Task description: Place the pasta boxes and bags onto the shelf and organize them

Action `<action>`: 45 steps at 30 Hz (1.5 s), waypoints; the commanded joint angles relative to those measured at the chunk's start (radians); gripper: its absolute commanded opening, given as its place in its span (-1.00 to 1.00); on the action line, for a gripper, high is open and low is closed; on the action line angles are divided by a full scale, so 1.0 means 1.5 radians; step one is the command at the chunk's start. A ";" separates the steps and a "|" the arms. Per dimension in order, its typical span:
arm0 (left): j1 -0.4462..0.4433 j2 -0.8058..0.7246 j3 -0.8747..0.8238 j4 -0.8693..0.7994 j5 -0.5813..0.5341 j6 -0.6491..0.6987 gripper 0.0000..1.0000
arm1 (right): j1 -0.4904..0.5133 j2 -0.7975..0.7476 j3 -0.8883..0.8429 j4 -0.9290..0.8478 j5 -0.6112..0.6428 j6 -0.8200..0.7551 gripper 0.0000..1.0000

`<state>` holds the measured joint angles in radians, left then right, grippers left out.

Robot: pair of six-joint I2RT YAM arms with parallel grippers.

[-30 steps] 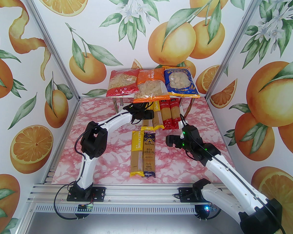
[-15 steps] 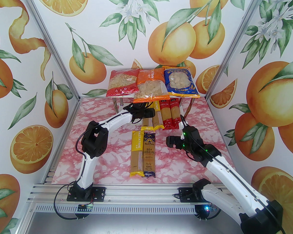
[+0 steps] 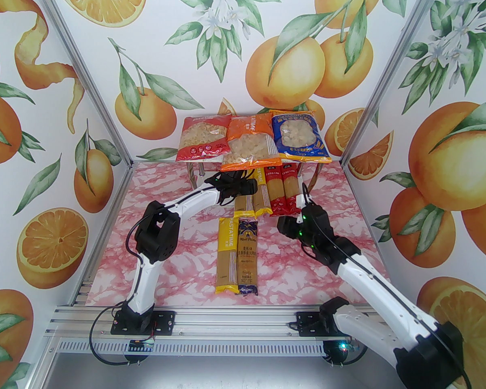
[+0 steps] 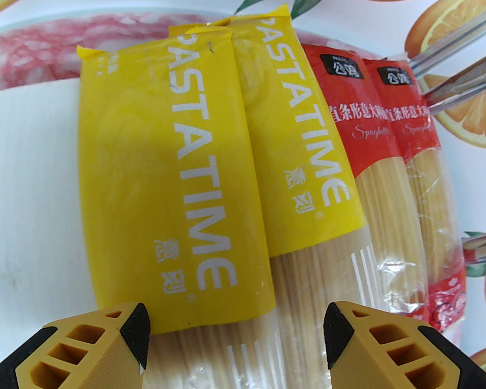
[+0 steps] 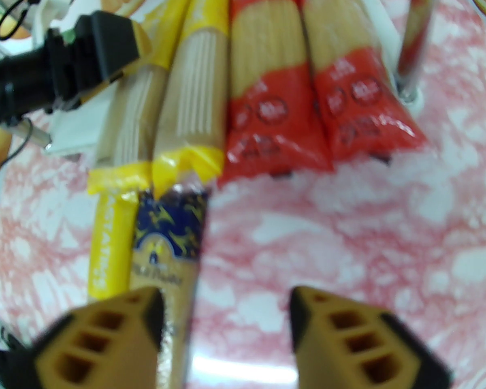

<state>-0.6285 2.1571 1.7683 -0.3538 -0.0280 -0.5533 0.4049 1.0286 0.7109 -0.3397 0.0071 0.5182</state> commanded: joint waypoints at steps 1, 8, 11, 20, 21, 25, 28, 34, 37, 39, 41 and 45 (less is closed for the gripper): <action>-0.002 -0.059 -0.021 0.020 -0.033 0.032 0.50 | -0.003 0.046 0.016 0.073 -0.015 0.015 0.10; -0.001 -0.073 -0.043 0.021 -0.032 0.044 0.51 | -0.003 0.135 0.046 0.120 0.004 0.004 0.16; 0.004 -0.068 -0.047 0.022 -0.033 0.044 0.51 | -0.003 0.186 0.074 0.141 0.028 -0.010 0.26; 0.015 -0.065 -0.047 0.022 -0.024 0.044 0.51 | -0.003 0.291 0.133 0.169 0.031 -0.020 0.09; 0.016 -0.066 -0.047 0.022 -0.023 0.046 0.51 | -0.002 0.299 0.138 0.170 0.032 -0.022 0.07; 0.020 -0.068 -0.048 0.019 -0.022 0.051 0.51 | -0.002 0.326 0.150 0.177 0.036 -0.026 0.00; 0.023 -0.068 -0.049 0.018 -0.019 0.051 0.50 | -0.003 0.343 0.159 0.178 0.041 -0.032 -0.02; 0.029 -0.056 -0.046 0.018 -0.017 0.051 0.50 | -0.003 0.371 0.175 0.173 0.023 -0.033 -0.23; 0.034 -0.049 -0.043 0.019 -0.015 0.051 0.50 | -0.003 0.376 0.176 0.170 0.013 -0.031 -0.29; 0.035 -0.044 -0.040 0.018 -0.014 0.051 0.50 | -0.003 0.376 0.176 0.165 0.008 -0.029 -0.33; 0.037 -0.039 -0.037 0.017 -0.011 0.051 0.50 | -0.003 0.374 0.175 0.160 0.004 -0.029 -0.37; 0.039 -0.032 -0.034 0.017 -0.008 0.052 0.50 | -0.003 0.365 0.166 0.155 -0.008 -0.023 -0.45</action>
<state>-0.5770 2.1143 1.7046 -0.3470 -0.0517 -0.4908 0.4049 1.5784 0.9512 -0.1001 0.0257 0.4786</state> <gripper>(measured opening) 0.749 0.282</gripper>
